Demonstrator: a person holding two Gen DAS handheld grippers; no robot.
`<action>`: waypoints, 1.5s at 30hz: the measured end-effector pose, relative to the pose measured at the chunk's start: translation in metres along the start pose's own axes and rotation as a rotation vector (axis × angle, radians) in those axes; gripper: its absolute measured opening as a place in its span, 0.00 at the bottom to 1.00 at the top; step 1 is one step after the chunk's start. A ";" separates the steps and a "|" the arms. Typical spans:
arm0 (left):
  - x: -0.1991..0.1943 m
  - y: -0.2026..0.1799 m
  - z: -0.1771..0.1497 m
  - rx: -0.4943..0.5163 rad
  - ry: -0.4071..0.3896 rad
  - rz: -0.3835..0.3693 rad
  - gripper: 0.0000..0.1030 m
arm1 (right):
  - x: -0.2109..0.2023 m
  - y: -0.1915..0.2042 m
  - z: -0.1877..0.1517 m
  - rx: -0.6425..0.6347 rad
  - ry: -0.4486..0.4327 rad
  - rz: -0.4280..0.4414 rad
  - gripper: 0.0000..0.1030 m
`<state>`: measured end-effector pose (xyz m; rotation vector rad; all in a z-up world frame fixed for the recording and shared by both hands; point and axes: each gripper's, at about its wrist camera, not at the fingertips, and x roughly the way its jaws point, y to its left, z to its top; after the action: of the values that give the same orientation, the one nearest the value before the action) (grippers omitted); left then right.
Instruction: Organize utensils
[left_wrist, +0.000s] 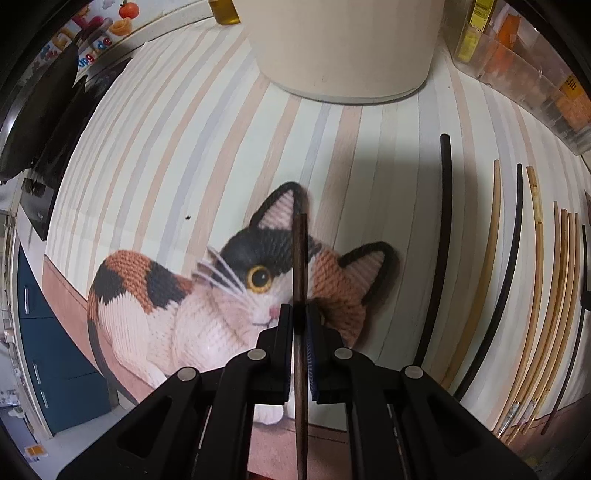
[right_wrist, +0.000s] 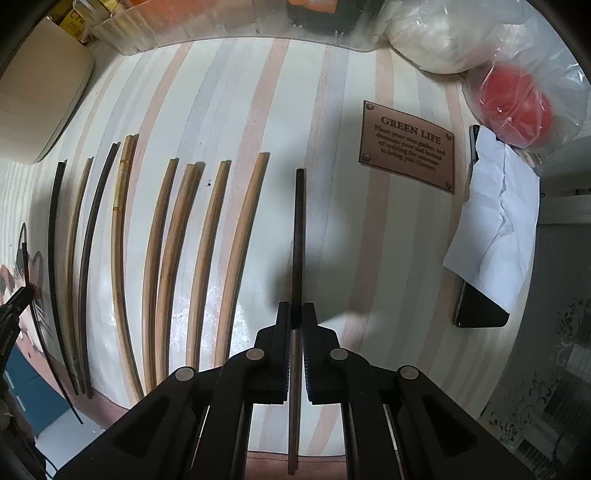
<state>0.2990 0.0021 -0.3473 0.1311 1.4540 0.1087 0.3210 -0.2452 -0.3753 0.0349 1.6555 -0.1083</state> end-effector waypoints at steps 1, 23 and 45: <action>0.000 0.001 0.001 -0.001 -0.001 -0.001 0.04 | -0.002 0.002 -0.004 0.000 -0.011 -0.002 0.06; -0.095 0.047 0.009 -0.130 -0.209 -0.077 0.04 | -0.073 -0.008 -0.015 0.035 -0.227 0.217 0.05; -0.253 0.110 0.036 -0.265 -0.617 -0.155 0.00 | -0.266 0.078 0.018 -0.135 -0.643 0.455 0.05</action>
<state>0.3061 0.0713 -0.0781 -0.1563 0.8199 0.1205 0.3695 -0.1582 -0.1165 0.2473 0.9771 0.3118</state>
